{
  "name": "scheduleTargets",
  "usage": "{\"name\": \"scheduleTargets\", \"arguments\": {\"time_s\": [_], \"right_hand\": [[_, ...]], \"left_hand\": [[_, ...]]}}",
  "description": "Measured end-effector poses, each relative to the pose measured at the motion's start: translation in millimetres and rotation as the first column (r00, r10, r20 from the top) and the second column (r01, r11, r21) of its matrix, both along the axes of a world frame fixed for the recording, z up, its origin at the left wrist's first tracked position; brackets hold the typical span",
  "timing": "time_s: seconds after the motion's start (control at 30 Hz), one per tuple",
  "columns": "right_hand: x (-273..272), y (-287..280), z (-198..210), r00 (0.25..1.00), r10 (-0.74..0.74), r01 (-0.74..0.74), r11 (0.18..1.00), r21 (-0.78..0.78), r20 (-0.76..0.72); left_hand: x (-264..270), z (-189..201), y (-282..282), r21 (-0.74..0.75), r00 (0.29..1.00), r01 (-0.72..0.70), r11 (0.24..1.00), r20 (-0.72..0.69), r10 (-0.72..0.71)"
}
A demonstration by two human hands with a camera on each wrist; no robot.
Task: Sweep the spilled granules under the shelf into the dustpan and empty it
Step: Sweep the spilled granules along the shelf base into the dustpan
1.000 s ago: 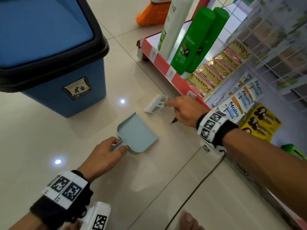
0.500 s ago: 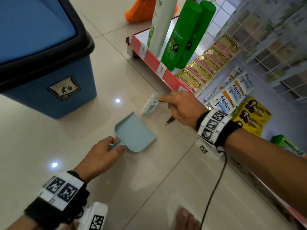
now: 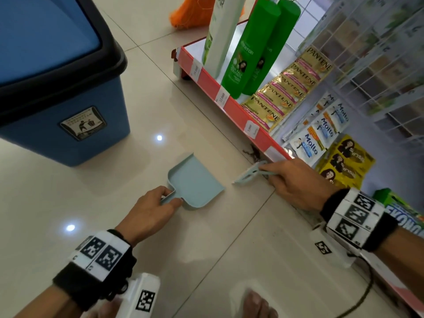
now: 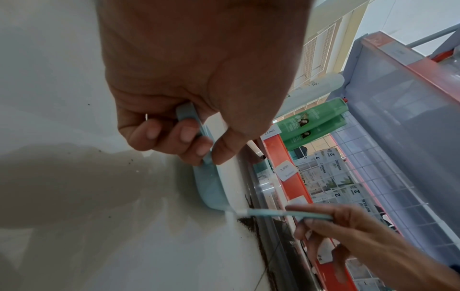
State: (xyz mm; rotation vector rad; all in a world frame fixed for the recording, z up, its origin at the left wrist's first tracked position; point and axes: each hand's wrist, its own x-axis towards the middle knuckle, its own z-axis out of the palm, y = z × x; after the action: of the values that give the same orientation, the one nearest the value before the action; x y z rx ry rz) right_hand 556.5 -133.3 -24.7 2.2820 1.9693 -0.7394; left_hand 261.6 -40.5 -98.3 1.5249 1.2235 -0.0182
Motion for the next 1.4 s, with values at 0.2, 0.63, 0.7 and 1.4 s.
{"name": "scheduleTargets", "arguments": {"time_s": [0.2, 0.63, 0.7, 1.4], "right_hand": [[-30.2, 51.0, -13.8, 0.993, -0.024, -0.001, 0.977, 0.215, 0.115], [-30.2, 18.0, -34.5, 0.911, -0.161, 0.211, 0.973, -0.093, 0.38], [-30.0, -1.6, -22.4, 0.918, -0.161, 0.208, 0.973, -0.095, 0.363], [-15.6, -9.9, -20.4, 0.935, -0.087, 0.101, 0.995, -0.022, 0.345]], "left_hand": [[4.2, -3.2, 5.2, -0.006, 1.0, -0.022, 1.0, 0.008, 0.023], [1.7, 3.7, 1.0, 0.009, 0.999, -0.011, 1.0, 0.037, 0.01], [3.4, 4.5, 0.7, 0.017, 0.999, 0.004, 1.0, 0.037, -0.005], [5.5, 6.1, -4.2, 0.033, 1.0, 0.015, 0.999, 0.009, -0.016]]}}
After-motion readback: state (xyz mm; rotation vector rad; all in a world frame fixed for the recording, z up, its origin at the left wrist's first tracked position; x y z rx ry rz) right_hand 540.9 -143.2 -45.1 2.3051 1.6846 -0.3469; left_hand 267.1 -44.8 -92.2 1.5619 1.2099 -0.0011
